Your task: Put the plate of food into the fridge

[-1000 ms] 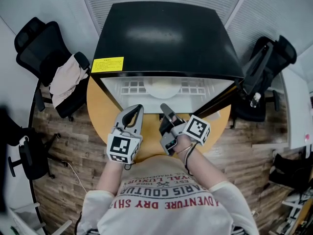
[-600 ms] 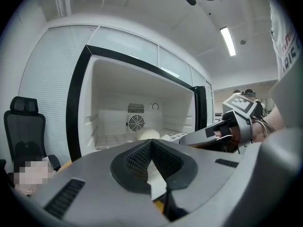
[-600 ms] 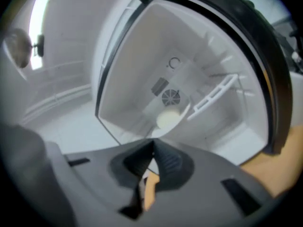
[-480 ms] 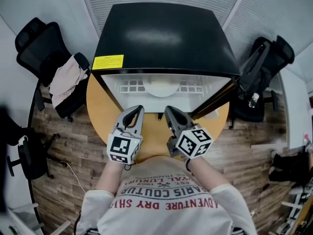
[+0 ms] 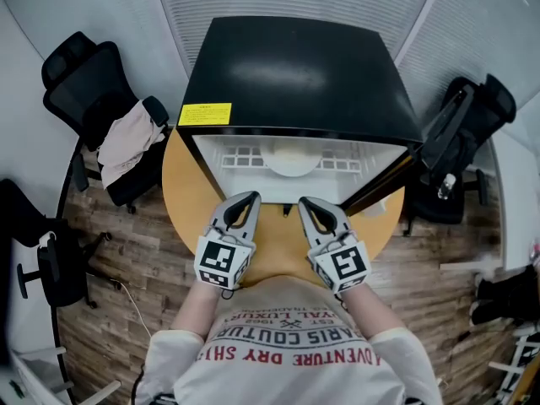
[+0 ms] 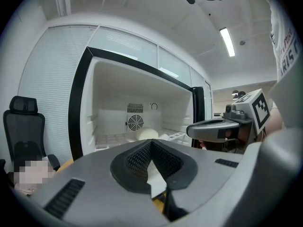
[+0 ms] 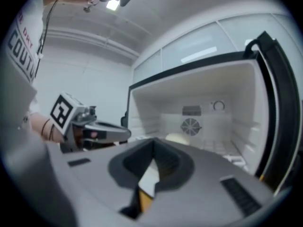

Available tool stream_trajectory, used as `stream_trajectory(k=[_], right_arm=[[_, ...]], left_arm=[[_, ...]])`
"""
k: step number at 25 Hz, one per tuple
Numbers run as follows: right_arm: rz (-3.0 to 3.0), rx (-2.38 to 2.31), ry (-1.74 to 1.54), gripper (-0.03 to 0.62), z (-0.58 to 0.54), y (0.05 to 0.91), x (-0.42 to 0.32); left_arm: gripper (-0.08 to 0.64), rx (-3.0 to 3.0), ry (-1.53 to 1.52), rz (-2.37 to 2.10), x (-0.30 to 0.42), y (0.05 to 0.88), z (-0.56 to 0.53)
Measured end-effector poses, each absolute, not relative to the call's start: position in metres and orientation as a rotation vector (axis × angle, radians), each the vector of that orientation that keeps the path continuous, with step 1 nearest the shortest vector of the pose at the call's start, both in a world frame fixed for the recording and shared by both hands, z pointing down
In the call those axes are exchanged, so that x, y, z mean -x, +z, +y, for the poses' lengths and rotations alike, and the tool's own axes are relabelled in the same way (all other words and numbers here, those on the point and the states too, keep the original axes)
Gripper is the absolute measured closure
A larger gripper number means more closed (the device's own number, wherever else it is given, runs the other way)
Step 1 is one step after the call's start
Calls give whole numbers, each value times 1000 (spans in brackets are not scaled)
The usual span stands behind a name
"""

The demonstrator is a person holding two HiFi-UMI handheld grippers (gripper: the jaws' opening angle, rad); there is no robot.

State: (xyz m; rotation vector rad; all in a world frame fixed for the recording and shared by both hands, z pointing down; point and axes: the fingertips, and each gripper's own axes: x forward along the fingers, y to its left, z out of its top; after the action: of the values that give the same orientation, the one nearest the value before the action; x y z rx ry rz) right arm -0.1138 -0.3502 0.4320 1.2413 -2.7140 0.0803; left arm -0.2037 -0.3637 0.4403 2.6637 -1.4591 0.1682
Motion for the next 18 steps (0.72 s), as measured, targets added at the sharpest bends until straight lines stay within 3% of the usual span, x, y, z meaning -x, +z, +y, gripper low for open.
stream_trajectory(k=[18], right_arm=[[-2723,-1190,-17,565,-348,429,112]], left_arm=[[534,-2728,179,-1441,205,434,-364]])
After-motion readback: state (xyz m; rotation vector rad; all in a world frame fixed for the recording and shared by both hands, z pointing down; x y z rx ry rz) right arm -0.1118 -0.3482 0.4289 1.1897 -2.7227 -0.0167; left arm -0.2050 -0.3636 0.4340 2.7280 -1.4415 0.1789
